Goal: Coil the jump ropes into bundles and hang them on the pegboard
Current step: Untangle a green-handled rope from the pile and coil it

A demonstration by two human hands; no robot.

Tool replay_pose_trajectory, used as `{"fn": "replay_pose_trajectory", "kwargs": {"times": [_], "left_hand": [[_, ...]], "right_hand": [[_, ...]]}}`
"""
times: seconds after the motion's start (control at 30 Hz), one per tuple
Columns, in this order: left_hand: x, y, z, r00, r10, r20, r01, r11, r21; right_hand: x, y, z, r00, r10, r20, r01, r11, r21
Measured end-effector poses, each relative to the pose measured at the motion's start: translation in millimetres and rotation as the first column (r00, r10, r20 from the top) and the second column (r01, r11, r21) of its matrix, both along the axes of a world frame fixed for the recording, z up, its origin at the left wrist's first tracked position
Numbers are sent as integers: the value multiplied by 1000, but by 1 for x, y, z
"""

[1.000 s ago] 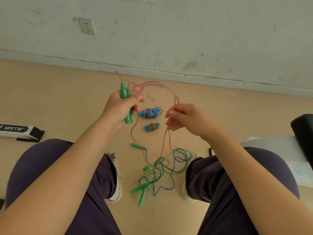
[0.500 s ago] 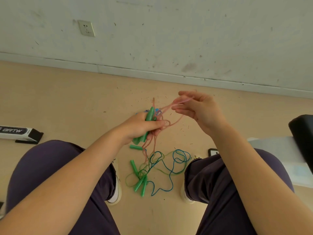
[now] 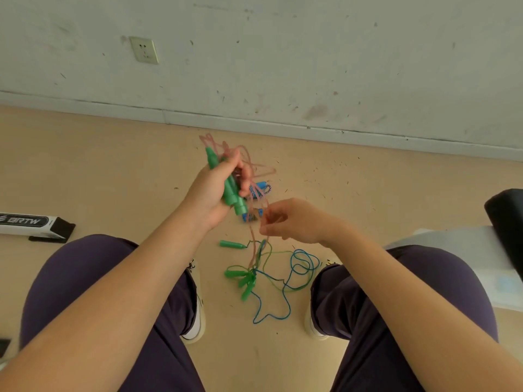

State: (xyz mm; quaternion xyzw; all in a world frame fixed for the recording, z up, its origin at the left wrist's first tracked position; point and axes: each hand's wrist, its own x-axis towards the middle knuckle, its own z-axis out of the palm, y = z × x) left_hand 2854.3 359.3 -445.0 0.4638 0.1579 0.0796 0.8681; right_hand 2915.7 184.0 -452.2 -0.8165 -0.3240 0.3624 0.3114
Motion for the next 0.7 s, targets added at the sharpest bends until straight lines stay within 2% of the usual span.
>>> {"fn": "replay_pose_trajectory", "kwargs": {"times": [0.07, 0.17, 0.33, 0.53, 0.63, 0.7], "left_hand": [[0, 4, 1, 988, 151, -9, -151, 988, 11], [-2, 4, 0, 971, 237, -21, -234, 967, 102], [-4, 3, 2, 972, 233, -19, -232, 971, 65], [-4, -4, 1, 982, 187, -16, -184, 975, 124], [-4, -3, 2, 980, 197, -18, -192, 971, 139], [-5, -2, 2, 978, 208, -23, -203, 970, 135]], "right_hand": [[6, -2, 3, 999, -51, -5, 51, 998, 24], [9, -3, 6, 992, -105, -69, 111, 990, 92], [4, 1, 5, 984, -178, -18, 178, 984, 31], [2, -4, 4, 961, -47, -274, 68, 995, 67], [3, -4, 3, 949, -82, -304, 113, 990, 86], [5, -3, 3, 962, -126, -244, 153, 983, 98]]}}
